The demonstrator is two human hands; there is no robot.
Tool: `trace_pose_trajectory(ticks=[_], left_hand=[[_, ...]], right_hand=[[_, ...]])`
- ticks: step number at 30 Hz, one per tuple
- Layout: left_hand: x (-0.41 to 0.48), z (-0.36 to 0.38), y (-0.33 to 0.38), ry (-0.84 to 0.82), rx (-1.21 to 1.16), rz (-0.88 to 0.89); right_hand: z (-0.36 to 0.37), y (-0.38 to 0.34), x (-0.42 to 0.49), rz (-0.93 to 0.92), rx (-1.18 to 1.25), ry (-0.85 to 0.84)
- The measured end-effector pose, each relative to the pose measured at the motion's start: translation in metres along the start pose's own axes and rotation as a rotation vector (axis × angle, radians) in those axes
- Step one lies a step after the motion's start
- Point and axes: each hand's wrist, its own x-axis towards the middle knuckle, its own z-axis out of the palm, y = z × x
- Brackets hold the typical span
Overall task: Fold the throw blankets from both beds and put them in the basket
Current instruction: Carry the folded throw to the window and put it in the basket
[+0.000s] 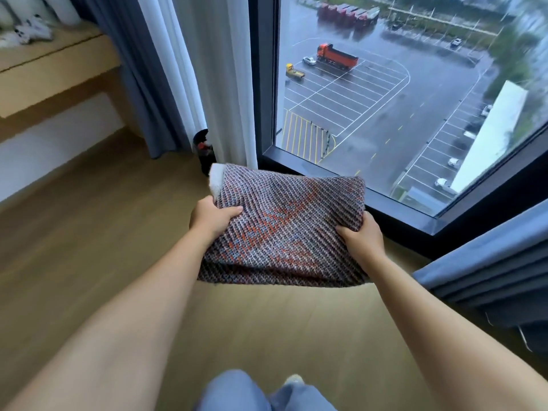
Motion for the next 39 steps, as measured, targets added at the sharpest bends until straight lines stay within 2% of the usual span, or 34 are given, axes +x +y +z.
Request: trace_pose_trajectory(ticks=[9,12,16,26,30,34,37,39], left_hand=[[0.182,0.098,0.066,-0.207,0.056,-0.023],[0.256,0.142,0.083,-0.343,0.116,-0.003],[0.344,0.214,0.077,-0.429,0.197,0.052],[0.502,0.409,-0.081,-0.439,0.225,0.116],[0.554,0.458,-0.131,-0.439,0.225,0.169],[0.597,0.506,-0.170,-0.496,0.245,0.247],[0.606,0.537,-0.206,-0.528,0.377,0.315],[0.605,0.550,-0.232,-0.490,0.435,0.335]], right_hand=[[0.020,-0.002,0.164,0.168,-0.018,0.098],[0.038,0.012,0.225,0.238,-0.010,0.157],[0.068,0.055,0.303,0.303,-0.003,0.206],[0.175,0.259,0.454,0.364,-0.063,0.258],[0.219,0.318,0.502,0.342,-0.067,0.258],[0.258,0.372,0.538,0.372,-0.048,0.346],[0.287,0.409,0.544,0.434,-0.027,0.384],[0.307,0.432,0.539,0.452,-0.010,0.368]])
